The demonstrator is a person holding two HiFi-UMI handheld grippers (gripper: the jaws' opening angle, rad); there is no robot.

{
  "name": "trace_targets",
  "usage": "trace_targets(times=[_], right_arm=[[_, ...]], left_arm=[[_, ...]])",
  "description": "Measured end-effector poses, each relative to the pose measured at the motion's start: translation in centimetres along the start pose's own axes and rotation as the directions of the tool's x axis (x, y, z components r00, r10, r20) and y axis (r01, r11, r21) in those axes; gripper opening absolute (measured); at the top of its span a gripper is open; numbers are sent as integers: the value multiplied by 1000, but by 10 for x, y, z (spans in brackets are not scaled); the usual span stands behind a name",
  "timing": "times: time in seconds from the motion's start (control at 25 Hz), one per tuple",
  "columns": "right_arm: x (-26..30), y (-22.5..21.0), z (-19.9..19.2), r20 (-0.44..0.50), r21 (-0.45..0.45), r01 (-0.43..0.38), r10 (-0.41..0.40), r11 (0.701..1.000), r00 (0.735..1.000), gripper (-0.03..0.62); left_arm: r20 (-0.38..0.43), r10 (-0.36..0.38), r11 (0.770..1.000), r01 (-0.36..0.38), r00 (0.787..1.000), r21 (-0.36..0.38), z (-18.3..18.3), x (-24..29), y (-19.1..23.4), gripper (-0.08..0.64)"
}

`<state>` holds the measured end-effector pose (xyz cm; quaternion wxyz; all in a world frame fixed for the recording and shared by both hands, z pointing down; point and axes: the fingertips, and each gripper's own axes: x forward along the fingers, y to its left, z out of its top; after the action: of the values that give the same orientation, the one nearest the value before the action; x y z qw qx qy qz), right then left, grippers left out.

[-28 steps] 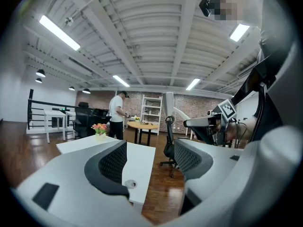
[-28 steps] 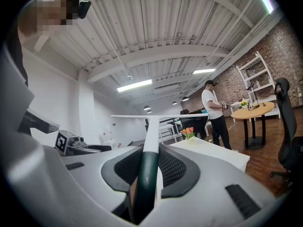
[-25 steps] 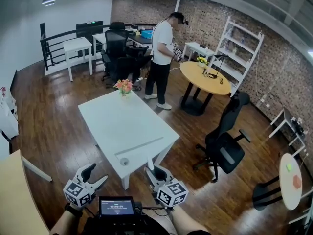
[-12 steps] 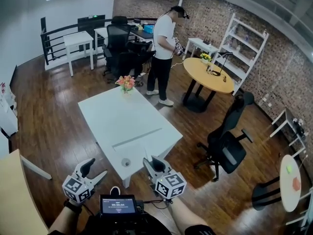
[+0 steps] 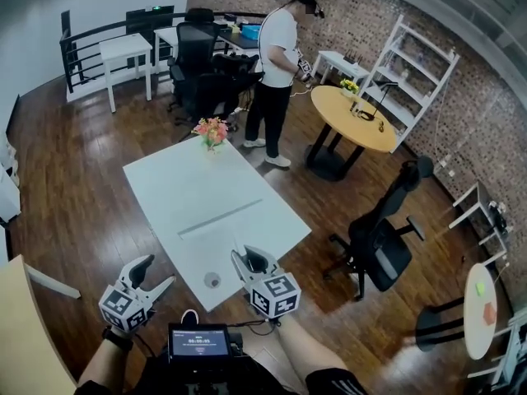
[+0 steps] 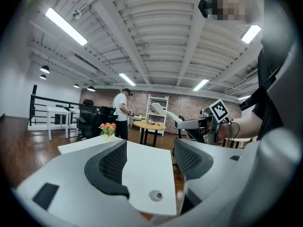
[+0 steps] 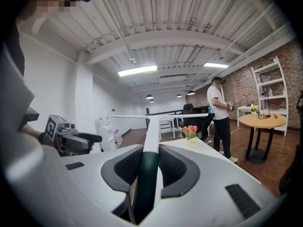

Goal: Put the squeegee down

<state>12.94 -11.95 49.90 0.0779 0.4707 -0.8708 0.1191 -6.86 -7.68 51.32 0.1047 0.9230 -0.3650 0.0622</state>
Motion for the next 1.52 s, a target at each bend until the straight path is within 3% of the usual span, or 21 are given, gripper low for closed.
trace_targets(times=[0.32,0.72,0.88,1.12,1.52], right_arm=[[108,-29,-30,-118,-34,-6,2,999,993,115],[250,-67,-75,-239,13,20,-16,1000,971,115],[299,-87,-101,-304,35,65,-52,997,951,115],[351,-112,-144,-382,15,120,-105,993,918,115],[410,-133,-197,-487,-26,143,-138,989,862,115]], left_arm=[[-16,15,999,-15,1000,-31,-2,31,61,313],[-46,9,996,-13,999,-84,0,61,122,313],[-64,17,994,-24,998,-110,-4,69,146,313],[-87,43,993,-53,995,-105,-36,71,194,313],[-129,45,986,-65,991,-152,-66,76,226,313]])
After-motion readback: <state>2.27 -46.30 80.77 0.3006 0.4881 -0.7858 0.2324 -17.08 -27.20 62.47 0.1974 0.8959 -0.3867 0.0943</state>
